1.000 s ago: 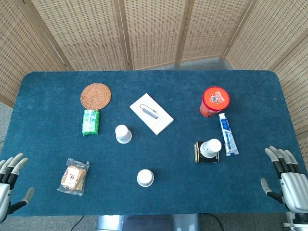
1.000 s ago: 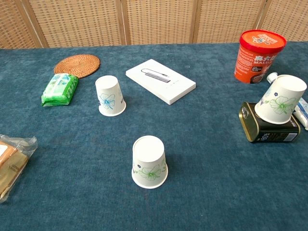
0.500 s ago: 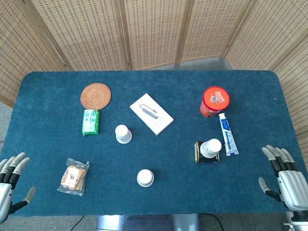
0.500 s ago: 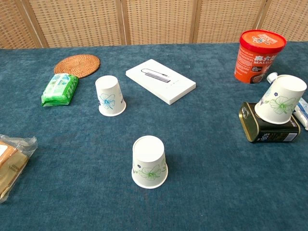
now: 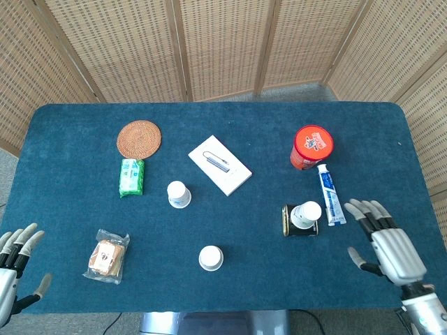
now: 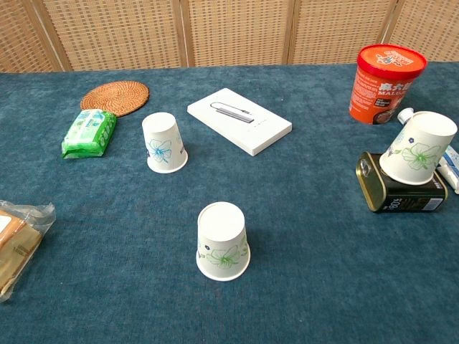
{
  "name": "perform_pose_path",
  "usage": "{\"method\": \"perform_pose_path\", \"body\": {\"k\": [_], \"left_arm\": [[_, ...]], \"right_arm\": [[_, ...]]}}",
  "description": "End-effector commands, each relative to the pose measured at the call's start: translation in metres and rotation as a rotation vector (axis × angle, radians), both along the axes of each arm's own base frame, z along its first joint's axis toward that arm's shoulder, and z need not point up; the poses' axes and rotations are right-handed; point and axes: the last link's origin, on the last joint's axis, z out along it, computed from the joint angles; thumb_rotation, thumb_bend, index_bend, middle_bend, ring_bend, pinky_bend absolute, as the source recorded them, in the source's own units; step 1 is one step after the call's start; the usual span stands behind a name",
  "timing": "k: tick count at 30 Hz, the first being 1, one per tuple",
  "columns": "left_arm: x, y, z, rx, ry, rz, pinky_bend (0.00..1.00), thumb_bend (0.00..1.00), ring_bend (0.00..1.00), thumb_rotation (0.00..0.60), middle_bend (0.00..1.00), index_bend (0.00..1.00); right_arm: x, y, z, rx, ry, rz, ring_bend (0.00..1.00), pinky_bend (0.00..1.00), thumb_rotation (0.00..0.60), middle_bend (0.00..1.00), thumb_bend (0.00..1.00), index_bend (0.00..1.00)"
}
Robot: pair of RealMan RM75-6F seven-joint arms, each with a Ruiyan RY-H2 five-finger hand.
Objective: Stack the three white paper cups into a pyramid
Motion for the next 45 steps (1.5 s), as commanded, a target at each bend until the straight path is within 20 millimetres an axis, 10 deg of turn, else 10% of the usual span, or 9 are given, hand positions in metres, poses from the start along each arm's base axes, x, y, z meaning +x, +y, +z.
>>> {"method": "perform_pose_path", "body": {"k": [1,18,45], "left_arm": [[0.0,0.0,0.0,0.002,0.0,0.002,0.0,0.41,0.0,0.6,0.07,0.09],[-0.005,0.015,-0.007,-0.02,0.002,0.016,0.0,0.41,0.0,0.6,0.07,0.1],[-0.012,0.02,-0.01,-0.018,-0.014,0.027,0.0,0.41,0.0,0.6,0.07,0.09]], "right_arm": [[0.019,-0.019,-0.006,0.059,0.008,0.045,0.0,0.0,0.6,0.0,0.41,0.0],[0.051,-0.081,-0.049,0.253,0.115,0.074,0.0,0.0,0.6,0.0,0.38,0.0],[0.028,-0.11,-0.081,0.299,0.212,-0.005,0.0,0.17,0.6,0.0,0.41,0.11]]}}
